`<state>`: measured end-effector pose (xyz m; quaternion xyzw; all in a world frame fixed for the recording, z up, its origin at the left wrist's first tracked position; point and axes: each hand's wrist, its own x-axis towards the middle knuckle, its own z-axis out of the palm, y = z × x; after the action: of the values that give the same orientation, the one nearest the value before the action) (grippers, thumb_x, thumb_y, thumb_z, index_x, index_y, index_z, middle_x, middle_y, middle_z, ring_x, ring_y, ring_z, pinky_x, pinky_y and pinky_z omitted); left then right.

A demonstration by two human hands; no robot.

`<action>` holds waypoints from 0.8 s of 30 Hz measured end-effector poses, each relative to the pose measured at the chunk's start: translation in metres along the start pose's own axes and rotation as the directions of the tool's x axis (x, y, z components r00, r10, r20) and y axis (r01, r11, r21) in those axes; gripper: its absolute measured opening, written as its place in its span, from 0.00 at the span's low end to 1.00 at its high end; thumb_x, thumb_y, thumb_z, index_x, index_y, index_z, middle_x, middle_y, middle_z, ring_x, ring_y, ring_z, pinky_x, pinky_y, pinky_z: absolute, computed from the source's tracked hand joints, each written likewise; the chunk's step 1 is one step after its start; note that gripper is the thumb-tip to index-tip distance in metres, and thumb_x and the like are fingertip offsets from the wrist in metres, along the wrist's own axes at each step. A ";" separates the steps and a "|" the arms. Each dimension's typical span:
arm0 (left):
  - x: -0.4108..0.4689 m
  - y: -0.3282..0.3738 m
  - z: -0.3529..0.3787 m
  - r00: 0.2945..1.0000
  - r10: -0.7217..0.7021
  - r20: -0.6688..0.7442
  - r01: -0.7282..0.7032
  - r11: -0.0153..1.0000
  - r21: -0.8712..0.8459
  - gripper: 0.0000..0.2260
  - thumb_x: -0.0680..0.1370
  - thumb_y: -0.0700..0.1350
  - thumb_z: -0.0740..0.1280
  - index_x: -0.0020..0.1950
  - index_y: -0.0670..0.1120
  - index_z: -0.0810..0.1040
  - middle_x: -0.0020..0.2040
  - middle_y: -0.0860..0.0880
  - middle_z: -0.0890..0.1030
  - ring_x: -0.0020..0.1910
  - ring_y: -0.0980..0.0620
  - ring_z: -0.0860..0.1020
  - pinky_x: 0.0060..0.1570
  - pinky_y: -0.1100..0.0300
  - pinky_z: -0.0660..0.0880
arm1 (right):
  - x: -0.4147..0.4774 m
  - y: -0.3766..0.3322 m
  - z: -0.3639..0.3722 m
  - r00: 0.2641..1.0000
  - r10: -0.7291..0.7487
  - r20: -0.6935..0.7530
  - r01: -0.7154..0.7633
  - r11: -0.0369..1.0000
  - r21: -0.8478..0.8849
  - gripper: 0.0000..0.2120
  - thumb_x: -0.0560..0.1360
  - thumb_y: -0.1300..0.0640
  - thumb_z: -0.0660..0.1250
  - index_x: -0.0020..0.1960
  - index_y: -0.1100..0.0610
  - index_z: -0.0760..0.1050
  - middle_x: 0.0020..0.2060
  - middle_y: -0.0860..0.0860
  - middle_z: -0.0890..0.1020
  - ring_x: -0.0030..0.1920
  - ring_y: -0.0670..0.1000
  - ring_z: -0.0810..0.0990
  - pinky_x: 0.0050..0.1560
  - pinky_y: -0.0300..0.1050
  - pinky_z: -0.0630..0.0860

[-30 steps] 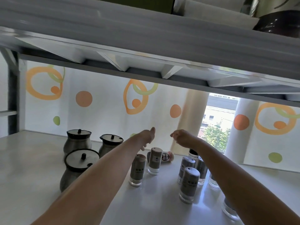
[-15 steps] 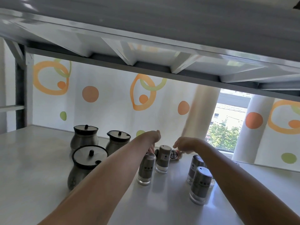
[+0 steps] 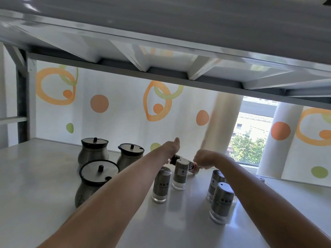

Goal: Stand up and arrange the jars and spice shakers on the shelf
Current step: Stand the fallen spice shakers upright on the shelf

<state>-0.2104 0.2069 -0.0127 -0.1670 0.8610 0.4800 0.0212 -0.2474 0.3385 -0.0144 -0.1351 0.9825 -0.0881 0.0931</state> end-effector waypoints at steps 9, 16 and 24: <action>-0.007 -0.002 0.011 0.935 0.354 -0.010 -0.343 0.911 0.230 0.23 0.82 0.54 0.47 0.49 0.38 0.74 0.49 0.38 0.76 0.48 0.43 0.72 0.47 0.57 0.66 | -0.002 0.008 0.003 1.000 0.007 0.005 -0.007 0.997 0.073 0.14 0.74 0.61 0.65 0.58 0.64 0.77 0.43 0.54 0.81 0.42 0.50 0.73 0.37 0.36 0.71; -0.017 0.006 0.017 0.885 0.465 0.030 -0.456 0.852 0.258 0.21 0.82 0.52 0.49 0.50 0.40 0.76 0.53 0.38 0.78 0.50 0.42 0.74 0.51 0.55 0.70 | -0.004 0.013 0.000 0.997 0.019 -0.076 -0.006 0.986 0.167 0.15 0.76 0.65 0.60 0.62 0.67 0.72 0.55 0.62 0.81 0.52 0.57 0.82 0.47 0.45 0.78; -0.015 0.013 0.025 0.859 0.508 0.072 -0.496 0.786 0.370 0.21 0.82 0.56 0.48 0.45 0.43 0.73 0.55 0.37 0.79 0.56 0.38 0.76 0.53 0.53 0.70 | -0.003 0.013 0.003 0.995 0.047 -0.085 -0.014 0.936 0.353 0.12 0.77 0.64 0.62 0.58 0.69 0.73 0.54 0.62 0.81 0.55 0.56 0.81 0.54 0.46 0.78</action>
<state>-0.2035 0.2376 -0.0125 0.0675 0.9500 0.2916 -0.0888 -0.2470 0.3513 -0.0189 -0.0967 0.9561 -0.2670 0.0719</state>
